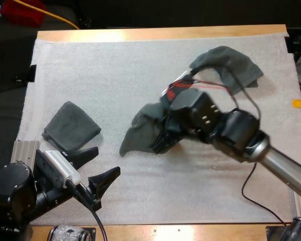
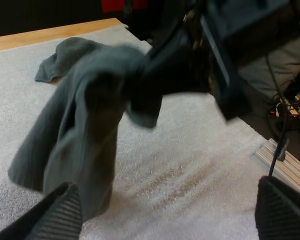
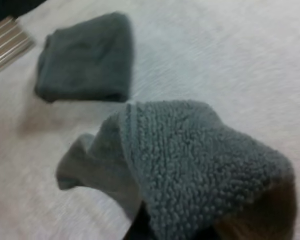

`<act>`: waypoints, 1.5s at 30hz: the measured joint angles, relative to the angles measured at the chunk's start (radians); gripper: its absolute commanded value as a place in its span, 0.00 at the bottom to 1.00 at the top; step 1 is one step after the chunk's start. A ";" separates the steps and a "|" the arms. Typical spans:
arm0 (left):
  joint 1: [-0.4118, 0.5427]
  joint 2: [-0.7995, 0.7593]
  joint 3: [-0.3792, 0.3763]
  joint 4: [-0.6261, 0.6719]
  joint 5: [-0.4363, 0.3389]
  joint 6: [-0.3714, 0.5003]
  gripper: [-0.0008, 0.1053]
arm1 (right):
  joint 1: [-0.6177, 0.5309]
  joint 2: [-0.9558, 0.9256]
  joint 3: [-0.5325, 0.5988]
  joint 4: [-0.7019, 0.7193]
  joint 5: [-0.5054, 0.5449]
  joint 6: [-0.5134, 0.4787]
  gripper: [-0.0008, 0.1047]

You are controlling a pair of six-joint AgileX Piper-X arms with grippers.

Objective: Pick towel from pile, fold and stack

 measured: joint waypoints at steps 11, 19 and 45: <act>0.000 0.000 0.000 0.000 0.000 0.000 0.66 | 0.017 0.009 0.008 0.090 0.104 -0.032 0.02; 0.000 0.000 0.000 0.000 0.000 0.000 0.66 | 0.017 0.009 0.131 0.124 0.180 -0.052 0.02; 0.000 0.000 0.000 0.002 0.000 0.000 0.66 | 0.017 0.020 0.389 0.077 0.234 0.000 0.60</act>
